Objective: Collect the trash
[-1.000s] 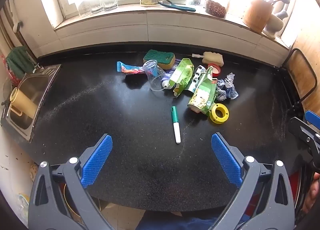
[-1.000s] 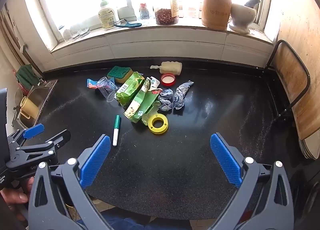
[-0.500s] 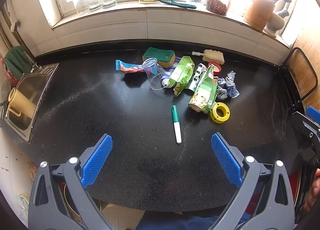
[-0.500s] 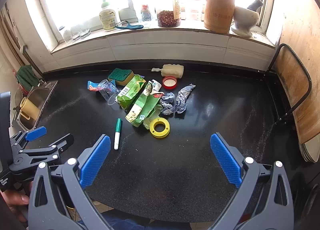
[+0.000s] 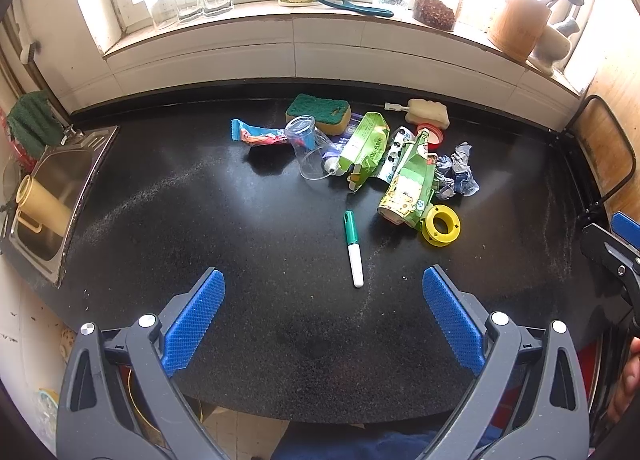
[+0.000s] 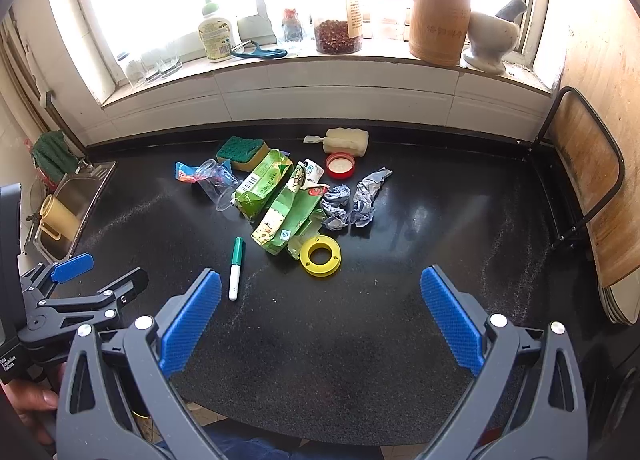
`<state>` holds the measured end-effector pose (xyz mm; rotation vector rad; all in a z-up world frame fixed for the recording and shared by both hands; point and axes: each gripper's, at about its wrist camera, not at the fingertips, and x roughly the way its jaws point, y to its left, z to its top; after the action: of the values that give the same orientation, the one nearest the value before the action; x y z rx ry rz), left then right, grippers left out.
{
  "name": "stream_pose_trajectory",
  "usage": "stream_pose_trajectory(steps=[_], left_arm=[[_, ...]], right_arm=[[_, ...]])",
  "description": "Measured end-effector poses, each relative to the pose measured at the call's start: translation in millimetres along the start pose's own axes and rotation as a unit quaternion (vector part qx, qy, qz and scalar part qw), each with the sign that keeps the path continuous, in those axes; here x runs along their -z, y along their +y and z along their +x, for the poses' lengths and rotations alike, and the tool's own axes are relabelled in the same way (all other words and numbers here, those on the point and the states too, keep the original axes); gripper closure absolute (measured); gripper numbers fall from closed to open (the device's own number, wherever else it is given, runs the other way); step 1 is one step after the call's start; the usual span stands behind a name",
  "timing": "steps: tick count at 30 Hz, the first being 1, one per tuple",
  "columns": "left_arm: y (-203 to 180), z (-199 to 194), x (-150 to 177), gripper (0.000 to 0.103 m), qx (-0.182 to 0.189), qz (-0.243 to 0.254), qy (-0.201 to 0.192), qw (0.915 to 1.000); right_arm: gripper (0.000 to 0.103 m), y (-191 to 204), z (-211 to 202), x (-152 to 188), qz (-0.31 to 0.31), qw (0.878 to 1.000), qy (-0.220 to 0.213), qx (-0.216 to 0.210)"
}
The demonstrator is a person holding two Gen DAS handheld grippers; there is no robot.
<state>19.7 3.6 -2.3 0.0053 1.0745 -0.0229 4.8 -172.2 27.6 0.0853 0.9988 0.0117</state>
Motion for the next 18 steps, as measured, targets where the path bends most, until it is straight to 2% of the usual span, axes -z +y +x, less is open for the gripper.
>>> stream_pose_trajectory(steps=[18], left_arm=[[-0.9,-1.4,-1.2,0.007,0.000,0.000,0.001,1.0000]], right_arm=[[0.006,-0.8,-0.7,1.1,0.002,1.000,0.001,0.000]])
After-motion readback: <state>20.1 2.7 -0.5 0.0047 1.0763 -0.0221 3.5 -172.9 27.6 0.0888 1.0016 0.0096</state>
